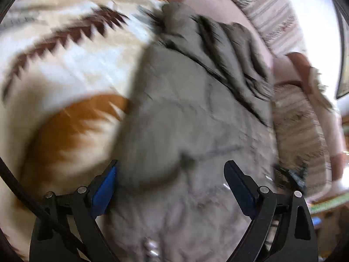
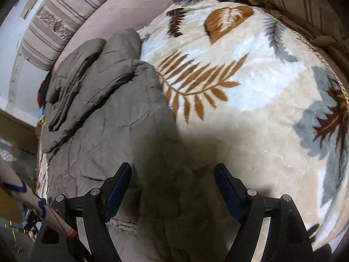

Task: Fold large clothes
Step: 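Release the hood with the right tool and reposition both tools over the coat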

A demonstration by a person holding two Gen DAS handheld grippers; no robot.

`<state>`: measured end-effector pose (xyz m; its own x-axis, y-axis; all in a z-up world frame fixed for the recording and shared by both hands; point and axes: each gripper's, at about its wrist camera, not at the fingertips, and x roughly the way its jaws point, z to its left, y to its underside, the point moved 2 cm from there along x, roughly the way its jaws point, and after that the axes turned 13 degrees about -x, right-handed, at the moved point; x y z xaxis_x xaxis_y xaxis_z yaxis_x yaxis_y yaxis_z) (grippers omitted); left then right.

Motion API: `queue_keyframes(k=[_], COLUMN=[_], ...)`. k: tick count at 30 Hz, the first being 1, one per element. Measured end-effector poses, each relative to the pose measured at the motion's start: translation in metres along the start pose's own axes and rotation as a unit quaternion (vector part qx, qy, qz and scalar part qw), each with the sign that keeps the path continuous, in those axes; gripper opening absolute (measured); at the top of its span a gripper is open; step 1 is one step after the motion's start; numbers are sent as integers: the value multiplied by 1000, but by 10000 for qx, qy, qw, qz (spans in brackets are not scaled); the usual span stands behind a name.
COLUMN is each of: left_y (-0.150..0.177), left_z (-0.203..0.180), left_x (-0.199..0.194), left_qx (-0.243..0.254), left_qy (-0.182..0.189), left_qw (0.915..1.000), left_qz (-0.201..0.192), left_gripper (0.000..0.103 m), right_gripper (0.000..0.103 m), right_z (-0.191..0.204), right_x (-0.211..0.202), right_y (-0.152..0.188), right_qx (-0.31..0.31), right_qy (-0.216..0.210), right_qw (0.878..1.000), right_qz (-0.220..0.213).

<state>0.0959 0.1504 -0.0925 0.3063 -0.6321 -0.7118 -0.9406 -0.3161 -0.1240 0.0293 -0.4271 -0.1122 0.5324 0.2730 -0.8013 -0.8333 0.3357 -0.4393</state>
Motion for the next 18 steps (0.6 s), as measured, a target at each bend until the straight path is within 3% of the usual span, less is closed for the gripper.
queue_keyframes(k=[10,18], left_y=[44,81], left_z=[8,10], left_x=[-14,-26], left_qx=[-366,-237], left_qy=[1174,1260], left_qw=[9918,9910], left_qz=[347,395], left_gripper=[93,93], right_gripper=[79,73], right_z=[6,-5], right_x=[-1,-20], right_y=[27,70], right_qx=[-218,-69], right_qy=[-1259,-1905], right_qw=[9913,9810], right_qz=[306,364])
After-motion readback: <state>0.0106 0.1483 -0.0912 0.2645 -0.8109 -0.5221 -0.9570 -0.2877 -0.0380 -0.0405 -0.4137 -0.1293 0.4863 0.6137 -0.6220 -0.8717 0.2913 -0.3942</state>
